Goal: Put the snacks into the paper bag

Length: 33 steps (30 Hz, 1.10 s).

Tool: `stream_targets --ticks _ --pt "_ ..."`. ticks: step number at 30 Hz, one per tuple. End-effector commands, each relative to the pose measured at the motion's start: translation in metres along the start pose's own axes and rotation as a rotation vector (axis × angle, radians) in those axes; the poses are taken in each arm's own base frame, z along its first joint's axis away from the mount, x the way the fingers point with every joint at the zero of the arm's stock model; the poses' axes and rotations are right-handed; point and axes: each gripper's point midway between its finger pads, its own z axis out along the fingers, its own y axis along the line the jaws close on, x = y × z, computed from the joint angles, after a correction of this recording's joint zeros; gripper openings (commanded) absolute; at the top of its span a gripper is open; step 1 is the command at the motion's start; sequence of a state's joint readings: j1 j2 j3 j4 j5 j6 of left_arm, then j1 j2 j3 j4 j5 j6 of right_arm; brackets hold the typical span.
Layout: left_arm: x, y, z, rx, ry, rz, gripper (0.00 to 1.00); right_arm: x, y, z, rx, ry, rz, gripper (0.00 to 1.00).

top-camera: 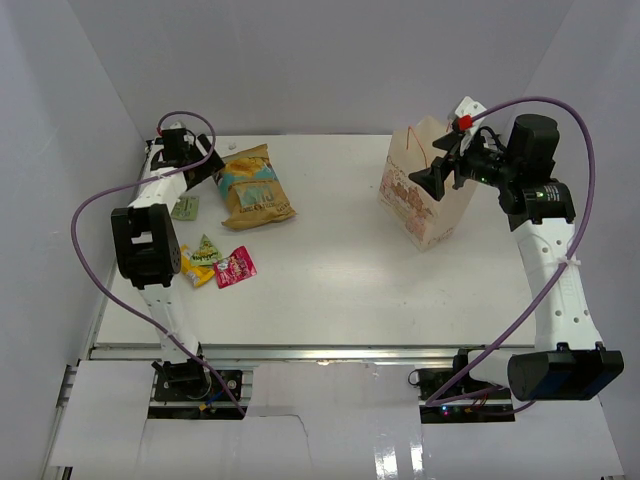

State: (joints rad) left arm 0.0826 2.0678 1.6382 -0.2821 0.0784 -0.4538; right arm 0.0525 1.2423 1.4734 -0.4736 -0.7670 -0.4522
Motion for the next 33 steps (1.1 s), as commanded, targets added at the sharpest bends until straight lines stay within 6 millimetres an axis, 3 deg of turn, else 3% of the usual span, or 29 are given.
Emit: stream_targets --ticks 1,8,11,17,26,30,32,33 --pt "-0.028 -0.023 -0.007 0.072 -0.068 0.0 0.94 0.003 0.002 0.001 -0.016 -0.006 0.013 0.95" --pt "-0.001 -0.015 0.012 0.088 0.004 -0.038 0.91 0.0 0.003 0.003 -0.031 -0.016 0.028 0.95" --pt "0.007 -0.02 0.016 0.151 0.04 -0.062 0.82 -0.005 0.005 0.003 -0.044 -0.028 0.026 0.95" --pt "0.009 -0.024 0.008 0.268 0.035 -0.128 0.53 -0.018 0.019 -0.001 -0.107 -0.068 0.013 0.95" --pt "0.002 -0.048 -0.032 0.5 -0.007 -0.102 0.13 -0.033 0.037 -0.005 -0.202 -0.128 0.007 0.95" --pt "0.0 -0.066 -0.057 0.602 -0.007 -0.044 0.05 -0.04 0.05 -0.002 -0.257 -0.144 0.003 0.94" --pt "-0.009 -0.079 -0.08 0.679 -0.056 0.008 0.03 -0.042 0.067 0.009 -0.299 -0.124 0.015 0.92" --pt "-0.007 -0.081 -0.087 0.694 -0.05 0.013 0.02 -0.038 0.062 0.012 -0.277 -0.109 0.019 0.92"
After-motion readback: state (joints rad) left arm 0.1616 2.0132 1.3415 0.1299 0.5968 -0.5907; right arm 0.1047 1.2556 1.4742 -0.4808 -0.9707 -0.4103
